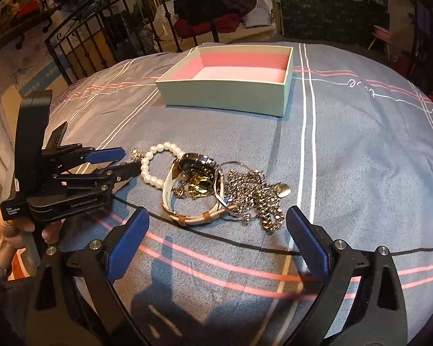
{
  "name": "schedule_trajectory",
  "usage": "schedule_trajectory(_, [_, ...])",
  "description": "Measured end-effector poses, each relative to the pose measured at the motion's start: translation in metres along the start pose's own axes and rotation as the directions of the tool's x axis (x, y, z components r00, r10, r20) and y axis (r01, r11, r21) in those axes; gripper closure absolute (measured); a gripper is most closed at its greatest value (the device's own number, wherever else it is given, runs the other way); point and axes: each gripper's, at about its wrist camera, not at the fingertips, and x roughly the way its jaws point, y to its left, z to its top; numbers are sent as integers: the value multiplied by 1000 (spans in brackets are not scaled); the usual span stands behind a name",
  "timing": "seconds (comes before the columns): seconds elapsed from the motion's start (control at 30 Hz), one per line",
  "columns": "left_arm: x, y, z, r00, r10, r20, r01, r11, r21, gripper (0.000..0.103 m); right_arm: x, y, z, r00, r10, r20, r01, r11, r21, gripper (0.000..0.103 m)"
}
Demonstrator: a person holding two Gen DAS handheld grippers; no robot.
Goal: Organize jewelry
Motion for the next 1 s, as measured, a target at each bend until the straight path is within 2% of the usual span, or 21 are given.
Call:
schedule_trajectory(0.07, [-1, 0, 0, 1000, 7, 4, -7, 1000, 6, 85, 3, 5, -5, 1000, 2, -15, -2, 1000, 4, 8])
schedule_trajectory(0.17, [-4, 5, -1, 1000, -3, 6, 3, 1000, -15, 91, 11, 8, -9, 999, 9, -47, -8, 1000, 10, 9])
schedule_trajectory(0.27, [-8, 6, -3, 1000, -12, 9, 12, 999, -40, 95, 17, 11, -10, 997, 42, -65, -41, 999, 19, 15])
schedule_trajectory(0.37, [-11, 8, -3, 1000, -13, 15, 14, 998, -57, 98, 21, 13, -7, 997, 35, -69, -35, 999, 8, 19])
schedule_trajectory(0.4, [-13, 8, -4, 1000, -12, 18, 13, 998, -59, 99, 21, 13, -6, 997, 37, -65, -36, 999, 9, 20])
schedule_trajectory(0.47, [-17, 8, -3, 1000, -10, 24, 12, 998, -61, 101, 20, 13, -4, 998, 38, -51, -37, 999, 18, 29])
schedule_trajectory(0.57, [-29, 10, 0, 998, -14, 56, 18, 997, -69, 101, 12, 13, 2, 1000, 25, -10, -25, 1000, 11, 35])
schedule_trajectory(0.73, [-46, 17, 10, 994, -15, 106, 25, 996, -85, 102, 8, 10, 12, 1000, -3, 17, 3, 1000, -10, 40])
schedule_trajectory(0.83, [-50, 21, 14, 993, -23, 120, 36, 994, -104, 102, 18, 8, 18, 1000, -23, -4, 23, 999, -41, 50])
schedule_trajectory(0.9, [-50, 24, 16, 993, -14, 121, 28, 993, -117, 102, 27, 9, 20, 999, -36, -29, 34, 997, -70, 70])
schedule_trajectory(0.93, [-50, 26, 16, 993, -13, 118, 27, 992, -123, 102, 31, 10, 20, 998, -48, -47, 44, 995, -88, 85])
schedule_trajectory(0.97, [-49, 26, 15, 993, -13, 114, 28, 991, -128, 102, 32, 10, 20, 998, -47, -48, 42, 994, -101, 93])
schedule_trajectory(1.0, [-49, 27, 14, 994, -14, 110, 28, 991, -132, 102, 30, 8, 20, 998, -41, -42, 37, 995, -98, 94])
